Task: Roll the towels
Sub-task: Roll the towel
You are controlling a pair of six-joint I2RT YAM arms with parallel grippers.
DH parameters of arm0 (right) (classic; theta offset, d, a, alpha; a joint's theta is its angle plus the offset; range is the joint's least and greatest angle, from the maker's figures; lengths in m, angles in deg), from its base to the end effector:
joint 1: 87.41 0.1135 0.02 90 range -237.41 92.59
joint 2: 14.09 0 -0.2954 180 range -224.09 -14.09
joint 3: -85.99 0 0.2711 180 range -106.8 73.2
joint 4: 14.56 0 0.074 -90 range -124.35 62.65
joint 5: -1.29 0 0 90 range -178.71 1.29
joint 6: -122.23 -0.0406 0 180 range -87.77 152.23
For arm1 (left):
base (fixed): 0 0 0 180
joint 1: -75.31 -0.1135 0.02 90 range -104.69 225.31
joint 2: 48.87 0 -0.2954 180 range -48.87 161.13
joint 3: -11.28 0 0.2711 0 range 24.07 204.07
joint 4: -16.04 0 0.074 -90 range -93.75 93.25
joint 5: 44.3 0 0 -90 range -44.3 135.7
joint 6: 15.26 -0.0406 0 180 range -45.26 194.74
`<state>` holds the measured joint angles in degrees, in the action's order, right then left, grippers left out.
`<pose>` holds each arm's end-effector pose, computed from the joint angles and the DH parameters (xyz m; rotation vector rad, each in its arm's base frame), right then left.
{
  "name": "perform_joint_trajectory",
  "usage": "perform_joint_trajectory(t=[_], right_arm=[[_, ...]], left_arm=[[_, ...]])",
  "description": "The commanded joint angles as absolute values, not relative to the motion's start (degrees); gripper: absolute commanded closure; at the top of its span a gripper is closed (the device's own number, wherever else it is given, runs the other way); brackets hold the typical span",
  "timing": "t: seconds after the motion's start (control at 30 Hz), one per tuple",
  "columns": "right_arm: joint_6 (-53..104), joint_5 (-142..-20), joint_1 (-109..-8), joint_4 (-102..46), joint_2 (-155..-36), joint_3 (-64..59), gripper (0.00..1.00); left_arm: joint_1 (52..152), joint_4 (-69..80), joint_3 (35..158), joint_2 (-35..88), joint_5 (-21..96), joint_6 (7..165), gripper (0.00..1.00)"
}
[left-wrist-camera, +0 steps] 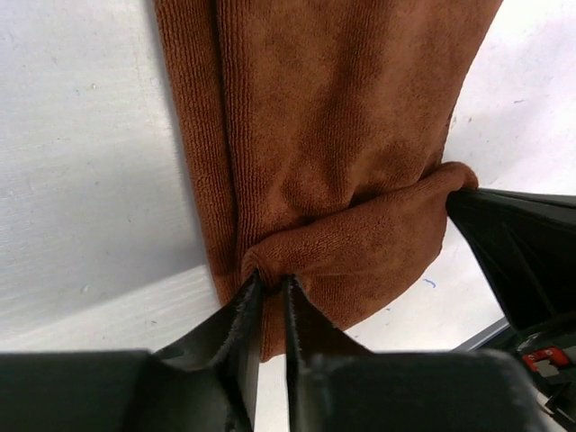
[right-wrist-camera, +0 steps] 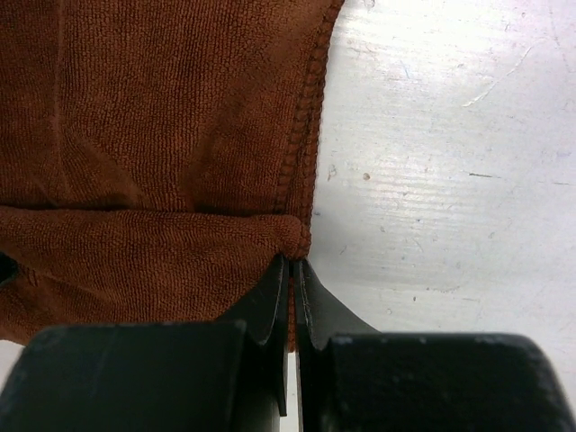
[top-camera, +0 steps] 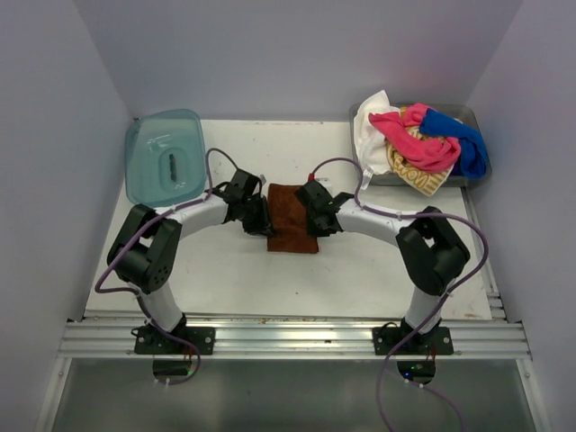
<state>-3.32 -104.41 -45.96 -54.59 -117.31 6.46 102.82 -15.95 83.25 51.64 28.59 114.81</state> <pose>0.2965 0.2472 0.1908 -0.0505 2.6152 0.0978 0.3205 -0.1804 0.1762 -0.1948 2.7756 -0.7542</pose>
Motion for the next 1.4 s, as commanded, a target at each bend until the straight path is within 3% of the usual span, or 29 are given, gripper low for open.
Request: perform_joint_trajectory(t=[0.0, 0.03, 0.2, 0.27, 0.37, 0.43, 0.47, 0.57, 1.07, 1.37], right_arm=[[-1.8, -105.3, -46.6, -54.1, -115.2, 6.3, 0.98], [-1.5, -105.2, -46.6, -54.3, -113.5, 6.8, 0.93], [-0.9, -105.3, -46.6, -55.3, -107.9, 7.5, 0.66], [-0.8, -104.3, -46.6, -55.5, -105.9, 7.8, 0.63], [-0.9, -103.2, -46.5, -55.3, -105.2, 7.9, 0.65], [-0.9, -101.9, -46.5, -54.7, -105.8, 7.8, 0.77], [-0.9, -101.3, -46.5, -54.8, -106.8, 7.3, 0.86], [-1.1, -98.2, -46.5, -53.9, -107.9, 6.9, 0.91], [-0.1, -96.8, -47.1, -52.4, -122.9, 0.3, 0.93], [1.6, -97.1, -47.1, -53.1, -124.3, -1.1, 0.93]], left_arm=[[102.6, -17.8, 86.1, 49.6, 30.1, 111.3, 0.8], [102.5, -19.0, 86.5, 48.9, 30.7, 110.7, 0.72], [102.6, -22.9, 87.1, 43.6, 33.2, 109.9, 0.59], [102.7, -24.1, 87.1, 42.2, 34.0, 109.9, 0.57], [103.6, -24.1, 86.5, 40.3, 34.1, 110.9, 0.61], [104.4, -21.8, 85.4, 39.6, 31.9, 111.6, 0.67], [105.2, -20.4, 84.9, 39.9, 31.3, 112.3, 0.76], [105.9, -18.6, 84.8, 42.0, 28.8, 113.5, 0.88], [106.5, -14.0, 89.0, 55.9, 31.1, 112.4, 0.96], [106.9, -10.8, 79.4, 54.7, 30.7, 113.0, 0.98]])
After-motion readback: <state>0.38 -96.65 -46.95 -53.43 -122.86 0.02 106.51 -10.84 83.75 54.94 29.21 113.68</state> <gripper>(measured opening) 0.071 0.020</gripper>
